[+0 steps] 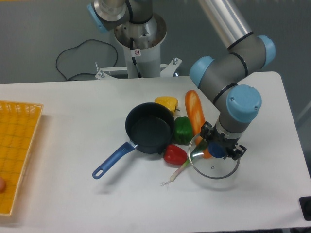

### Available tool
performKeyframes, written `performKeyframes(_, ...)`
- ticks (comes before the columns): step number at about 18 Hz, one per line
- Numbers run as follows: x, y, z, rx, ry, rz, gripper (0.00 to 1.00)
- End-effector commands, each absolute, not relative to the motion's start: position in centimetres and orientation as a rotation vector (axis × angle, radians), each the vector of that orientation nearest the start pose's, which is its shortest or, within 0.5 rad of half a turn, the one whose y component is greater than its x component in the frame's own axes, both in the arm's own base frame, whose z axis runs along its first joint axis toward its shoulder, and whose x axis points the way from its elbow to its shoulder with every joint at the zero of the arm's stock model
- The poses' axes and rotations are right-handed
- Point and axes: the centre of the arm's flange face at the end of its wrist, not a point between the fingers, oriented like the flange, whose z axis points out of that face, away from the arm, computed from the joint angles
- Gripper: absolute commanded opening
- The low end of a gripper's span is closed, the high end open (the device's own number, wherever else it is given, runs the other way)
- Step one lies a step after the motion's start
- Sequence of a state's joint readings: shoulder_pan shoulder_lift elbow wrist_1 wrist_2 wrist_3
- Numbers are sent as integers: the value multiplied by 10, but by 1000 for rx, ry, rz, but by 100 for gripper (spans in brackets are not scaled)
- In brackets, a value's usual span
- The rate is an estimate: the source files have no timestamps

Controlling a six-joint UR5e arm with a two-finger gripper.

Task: Place the lid on the table
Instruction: 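Carry the glass lid by its blue knob away from the peppers, then lower the held glass lid toward the table surface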

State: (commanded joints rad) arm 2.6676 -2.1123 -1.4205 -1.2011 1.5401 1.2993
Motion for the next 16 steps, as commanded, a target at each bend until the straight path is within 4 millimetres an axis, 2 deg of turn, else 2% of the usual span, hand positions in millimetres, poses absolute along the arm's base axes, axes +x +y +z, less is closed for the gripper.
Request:
performKeyframes(6,-547,434,274,-3100,315,-38,58)
performKeyframes(16,-578,448,261,-3079,309,56,59)
